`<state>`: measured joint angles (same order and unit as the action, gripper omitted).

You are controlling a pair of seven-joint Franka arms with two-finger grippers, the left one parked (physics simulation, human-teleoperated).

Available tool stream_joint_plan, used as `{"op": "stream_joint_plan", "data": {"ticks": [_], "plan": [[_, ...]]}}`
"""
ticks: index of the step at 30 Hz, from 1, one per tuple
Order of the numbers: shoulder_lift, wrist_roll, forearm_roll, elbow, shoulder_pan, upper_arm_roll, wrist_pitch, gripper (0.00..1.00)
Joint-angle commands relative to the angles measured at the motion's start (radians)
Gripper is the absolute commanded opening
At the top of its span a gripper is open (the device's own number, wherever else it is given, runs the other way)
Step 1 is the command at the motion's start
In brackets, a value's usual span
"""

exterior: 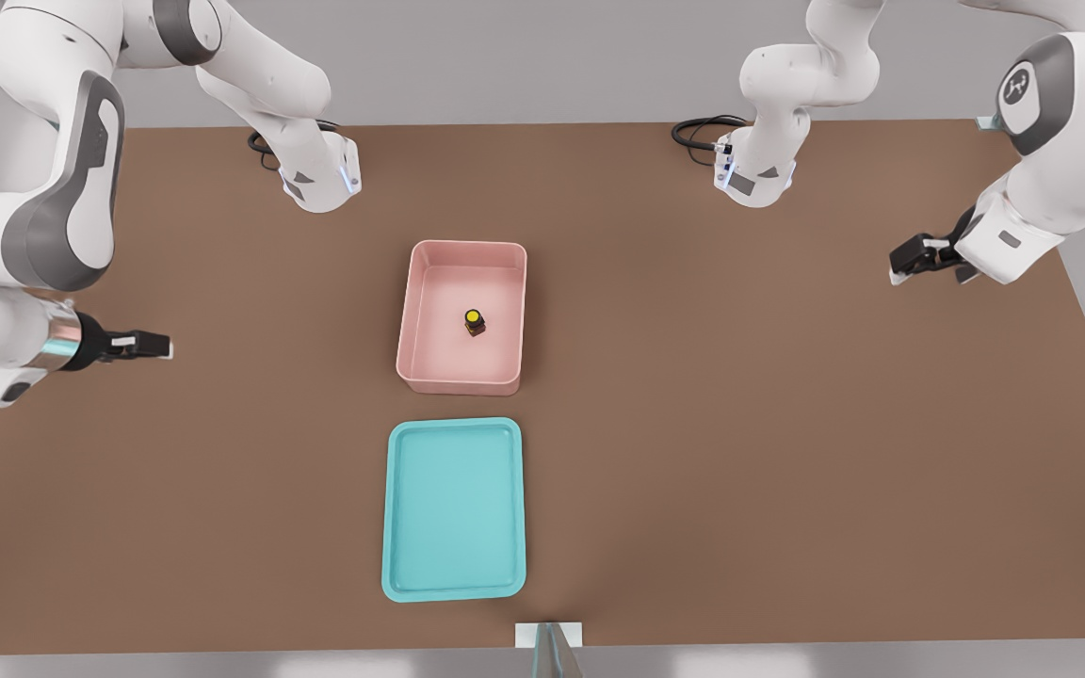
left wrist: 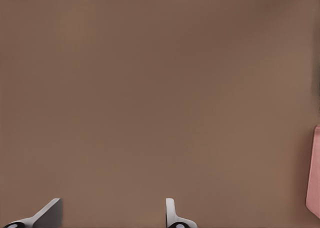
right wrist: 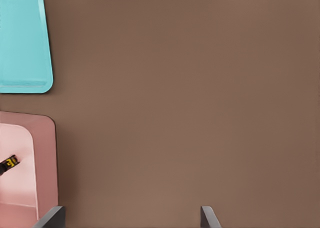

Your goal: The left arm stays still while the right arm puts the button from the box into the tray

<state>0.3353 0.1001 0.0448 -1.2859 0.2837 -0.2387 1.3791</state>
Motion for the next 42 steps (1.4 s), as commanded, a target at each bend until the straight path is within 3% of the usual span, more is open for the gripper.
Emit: {"op": "stream_joint_plan", "data": {"ticks": [1,2,3,4,6,7,8,9,10,12,14,15,17,24,42], "plan": [[-0.002,0.081,0.001,0.003,0.0,-0.005,0.037,1.0],[-0.068,0.09,-0.006,0.011,-0.055,-0.12,-0.046,1.0],[-0.084,0.069,-0.031,0.02,-0.084,-0.408,-0.058,1.0],[-0.07,-0.271,-0.025,0.027,-0.155,-0.545,-0.014,1.0],[-0.012,-0.914,-0.008,0.027,-0.468,-0.541,0.077,1.0],[-0.058,-1.071,0.023,-0.134,-0.482,-0.545,0.194,1.0],[-0.084,-1.191,0.023,-0.269,-0.551,-0.525,0.328,1.0],[-0.143,-1.211,-0.009,-0.384,-0.883,-0.162,0.42,1.0],[-0.197,-1.217,-0.054,-0.59,-0.937,-0.102,0.641,1.0],[-0.168,-1.228,-0.054,-0.665,-1.094,0.133,0.715,0.99],[-0.156,-1.133,-0.056,-0.716,-1.127,0.265,0.755,0.98],[-0.153,-1.132,-0.057,-0.745,-1.129,0.272,0.765,1.0],[-0.159,-1.129,-0.057,-0.914,-1.129,0.308,1.069,1.0],[-0.094,-1.155,-0.057,-1.032,-1.134,0.296,1.353,0.97],[0.059,-1.091,-0.04,-1.064,-1.127,0.265,1.535,0.95]]}}
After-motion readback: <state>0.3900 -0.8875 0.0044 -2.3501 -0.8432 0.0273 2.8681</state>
